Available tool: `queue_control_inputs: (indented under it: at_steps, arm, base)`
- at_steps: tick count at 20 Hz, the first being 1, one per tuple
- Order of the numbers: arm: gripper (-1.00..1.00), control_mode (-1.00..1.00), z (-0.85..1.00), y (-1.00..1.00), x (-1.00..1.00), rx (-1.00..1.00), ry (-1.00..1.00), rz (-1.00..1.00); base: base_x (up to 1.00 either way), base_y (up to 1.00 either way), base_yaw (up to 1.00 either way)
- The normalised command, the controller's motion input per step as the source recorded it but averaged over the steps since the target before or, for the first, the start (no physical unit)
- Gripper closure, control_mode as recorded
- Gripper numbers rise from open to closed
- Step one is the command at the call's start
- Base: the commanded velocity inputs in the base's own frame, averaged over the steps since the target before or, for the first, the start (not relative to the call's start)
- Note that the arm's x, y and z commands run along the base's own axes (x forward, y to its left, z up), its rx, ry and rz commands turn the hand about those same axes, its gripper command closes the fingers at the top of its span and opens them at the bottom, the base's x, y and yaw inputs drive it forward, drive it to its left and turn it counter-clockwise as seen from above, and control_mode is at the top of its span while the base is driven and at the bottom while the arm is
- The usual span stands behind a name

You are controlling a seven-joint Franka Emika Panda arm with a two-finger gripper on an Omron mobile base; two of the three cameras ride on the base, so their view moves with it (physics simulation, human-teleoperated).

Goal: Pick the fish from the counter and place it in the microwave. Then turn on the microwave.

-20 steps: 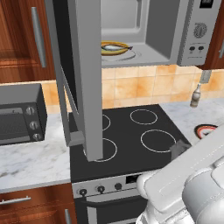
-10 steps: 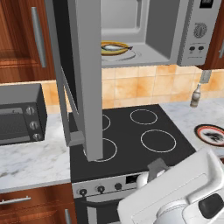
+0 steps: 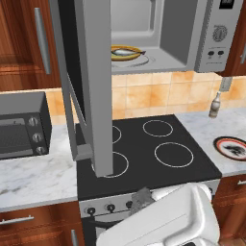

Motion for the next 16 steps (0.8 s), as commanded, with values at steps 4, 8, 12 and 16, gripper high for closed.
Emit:
queue_control_inputs:
  at_steps: [4,8,12,16]
  arm:
    - [1.00,-1.00,-0.19,0.38,0.16,0.00,-0.07,0.00]
    - [1.00,-1.00,-0.16,0.38,0.31,0.00,-0.08,0.00]
    - [1.00,-1.00,-0.09,0.34,0.38,0.00,-0.10,0.00]
    - [1.00,-1.00,-0.12,0.33,0.50,0.00,-0.07,0.00]
  base:
    - [0.00,0.00,0.00]
    - [0.00,0.00,0.00]
    - [0.00,0.00,0.00]
    - [0.00,0.00,0.00]
